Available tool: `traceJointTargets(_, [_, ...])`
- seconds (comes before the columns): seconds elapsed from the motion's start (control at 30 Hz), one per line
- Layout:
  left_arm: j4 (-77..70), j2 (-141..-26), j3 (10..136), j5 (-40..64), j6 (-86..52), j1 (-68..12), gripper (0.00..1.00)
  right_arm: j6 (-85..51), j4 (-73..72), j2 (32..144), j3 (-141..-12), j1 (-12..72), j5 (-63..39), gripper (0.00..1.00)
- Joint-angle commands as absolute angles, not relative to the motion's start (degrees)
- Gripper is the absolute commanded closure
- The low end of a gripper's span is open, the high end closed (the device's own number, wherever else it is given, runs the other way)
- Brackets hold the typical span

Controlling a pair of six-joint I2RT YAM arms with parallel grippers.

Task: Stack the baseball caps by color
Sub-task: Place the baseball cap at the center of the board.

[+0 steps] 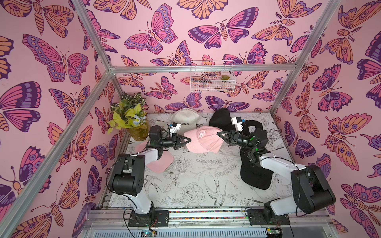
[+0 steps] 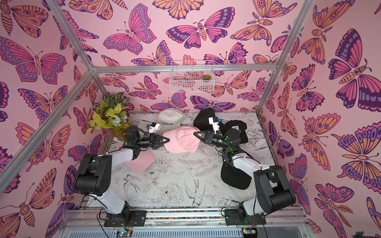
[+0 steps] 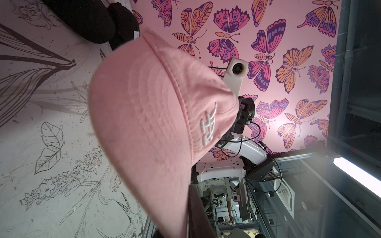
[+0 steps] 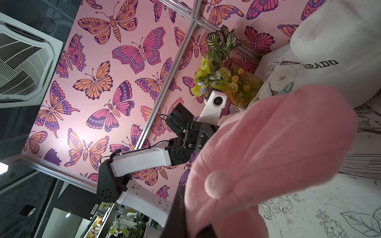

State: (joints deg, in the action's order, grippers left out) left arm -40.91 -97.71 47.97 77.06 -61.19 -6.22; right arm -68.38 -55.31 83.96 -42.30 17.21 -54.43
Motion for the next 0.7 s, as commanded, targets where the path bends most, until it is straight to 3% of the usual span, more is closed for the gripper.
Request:
traceJointTargets(0.0, [-33.48, -99.96, 45.96, 67.36, -58.58, -2.38, 0.69, -61.75, -57.33, 80.71, -47.25, 14.99, -53.79, 1.00])
traceJointTargets(0.13, [-18.74, -96.89, 48.29, 62.18, -47.72, -2.46, 0.44, -44.21, -36.13, 79.38, -50.77, 15.03, -54.84, 1.00])
traceJointTargets(0.23, [-7.94, -95.14, 50.92, 57.00, -40.55, -2.41, 0.35, -30.03, -18.48, 78.88, -54.77, 15.73, -53.33, 1.00])
traceJointTargets(0.4, [-0.11, -92.88, 53.75, 51.17, -34.79, -2.44, 0.24, -11.48, -3.45, 78.31, -59.49, 17.48, -51.24, 1.00])
traceJointTargets(0.67, [10.69, -85.24, 59.31, 44.21, -22.80, -2.74, 0.04, 31.34, 35.71, 80.39, -72.38, 27.26, -45.06, 1.00])
